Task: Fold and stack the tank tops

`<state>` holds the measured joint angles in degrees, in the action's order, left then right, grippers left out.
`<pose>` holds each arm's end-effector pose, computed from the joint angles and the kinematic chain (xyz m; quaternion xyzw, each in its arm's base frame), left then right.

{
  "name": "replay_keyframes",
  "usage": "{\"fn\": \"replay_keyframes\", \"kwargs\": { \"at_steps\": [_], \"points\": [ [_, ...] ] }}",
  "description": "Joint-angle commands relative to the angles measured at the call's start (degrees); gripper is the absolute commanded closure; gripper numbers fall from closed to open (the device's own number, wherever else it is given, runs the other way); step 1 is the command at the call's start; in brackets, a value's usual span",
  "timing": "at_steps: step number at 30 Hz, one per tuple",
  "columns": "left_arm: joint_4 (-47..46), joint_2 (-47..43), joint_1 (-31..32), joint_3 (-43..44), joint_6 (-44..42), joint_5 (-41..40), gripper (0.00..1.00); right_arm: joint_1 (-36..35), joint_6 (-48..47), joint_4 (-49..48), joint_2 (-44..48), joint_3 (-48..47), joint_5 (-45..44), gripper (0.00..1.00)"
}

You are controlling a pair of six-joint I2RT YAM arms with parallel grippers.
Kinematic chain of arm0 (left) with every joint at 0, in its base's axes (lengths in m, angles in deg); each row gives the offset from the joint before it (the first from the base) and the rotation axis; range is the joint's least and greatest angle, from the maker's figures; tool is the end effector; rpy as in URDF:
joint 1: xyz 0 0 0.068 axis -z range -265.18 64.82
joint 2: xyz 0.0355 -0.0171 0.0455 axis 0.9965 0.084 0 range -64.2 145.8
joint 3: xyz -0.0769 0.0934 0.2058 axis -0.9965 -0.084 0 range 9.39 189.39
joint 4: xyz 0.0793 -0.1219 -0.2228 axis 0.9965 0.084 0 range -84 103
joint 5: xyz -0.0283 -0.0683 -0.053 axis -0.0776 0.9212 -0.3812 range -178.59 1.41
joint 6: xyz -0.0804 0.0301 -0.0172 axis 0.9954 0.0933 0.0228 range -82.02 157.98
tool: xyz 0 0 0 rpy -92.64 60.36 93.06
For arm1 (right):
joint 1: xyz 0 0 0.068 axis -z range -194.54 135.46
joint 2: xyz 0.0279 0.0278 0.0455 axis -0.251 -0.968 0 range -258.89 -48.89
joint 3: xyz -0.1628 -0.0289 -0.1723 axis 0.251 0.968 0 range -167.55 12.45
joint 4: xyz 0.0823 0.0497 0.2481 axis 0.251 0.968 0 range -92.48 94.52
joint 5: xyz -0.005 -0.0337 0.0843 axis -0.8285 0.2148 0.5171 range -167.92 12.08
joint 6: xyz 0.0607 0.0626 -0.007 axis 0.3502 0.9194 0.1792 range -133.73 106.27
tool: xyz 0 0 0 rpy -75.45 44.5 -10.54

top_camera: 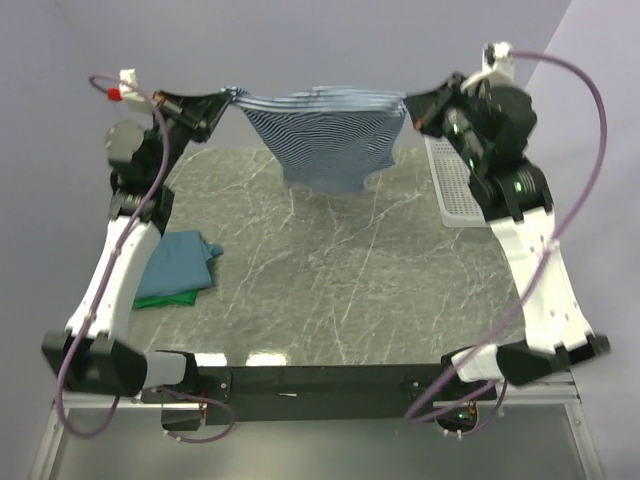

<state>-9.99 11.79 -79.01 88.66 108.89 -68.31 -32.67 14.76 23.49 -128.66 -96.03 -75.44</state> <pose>0.3444 -0.0643 0.4579 -0.1838 0.5581 -0.5799 0.5644 0.3041 0.1031 0.5185 0.0466 0.6884 0.3000 0.6587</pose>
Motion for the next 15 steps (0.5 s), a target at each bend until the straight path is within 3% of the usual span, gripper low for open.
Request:
{"fn": "replay_keyframes", "kwargs": {
  "at_steps": [1, 2, 6, 7, 8, 10, 12, 13, 14, 15],
  "points": [
    [-0.19, -10.31, -0.55, -9.34, -1.74, 3.03, 0.99, 0.11, 1.29, -5.23, 11.09, 12.56, 1.04, 1.0],
    [-0.27, -13.72, -0.46, -12.61, -1.83, 3.02, 0.99, 0.11, 1.83, -6.1, 13.21, 21.56, 1.38, 1.0],
    [0.79, -21.65, -0.29, -29.48, -0.43, 3.98, 0.99, 0.11, 4.2, -4.01, 22.78, 41.56, 0.51, 1.0],
    [0.78, -23.41, 0.06, -37.09, -0.17, 4.51, 0.99, 0.11, 5.68, -3.66, 24.73, 45.87, 0.07, 1.0],
    [1.65, -27.52, 0.33, -40.99, 0.1, 4.86, 0.99, 0.11, 6.83, -3.74, 26.75, 54.26, -0.02, 1.0],
    [6.46, -32.98, 1.64, -51.95, 0.63, 4.08, 0.96, 0.2, 8.67, -3.83, 32.88, 65.52, 1.65, 1.0],
    [12.27, -44.22, 3.31, -58.32, 1.94, 0.66, 0.93, 0.11, 10.35, -2.69, 36.77, 71.19, 1.74, 1.0],
    [15.78, -48.52, 3.93, -63.65, 2.99, -0.4, 0.86, 0.11, 11.75, -2.34, 40.7, 73.74, 3.39, 0.96],
    [20.77, -57.09, 4.19, -65.97, 3.96, -0.67, 0.68, 0.11, 12.55, -2.16, 42.14, 78.21, 4.19, 0.88],
    [24.56, -61.18, 4.54, -67.65, 5.19, -1.02, 0.62, 0.03, 13.08, -1.2, 43.28, 79.56, 4.29, 0.7]
  ]
}}
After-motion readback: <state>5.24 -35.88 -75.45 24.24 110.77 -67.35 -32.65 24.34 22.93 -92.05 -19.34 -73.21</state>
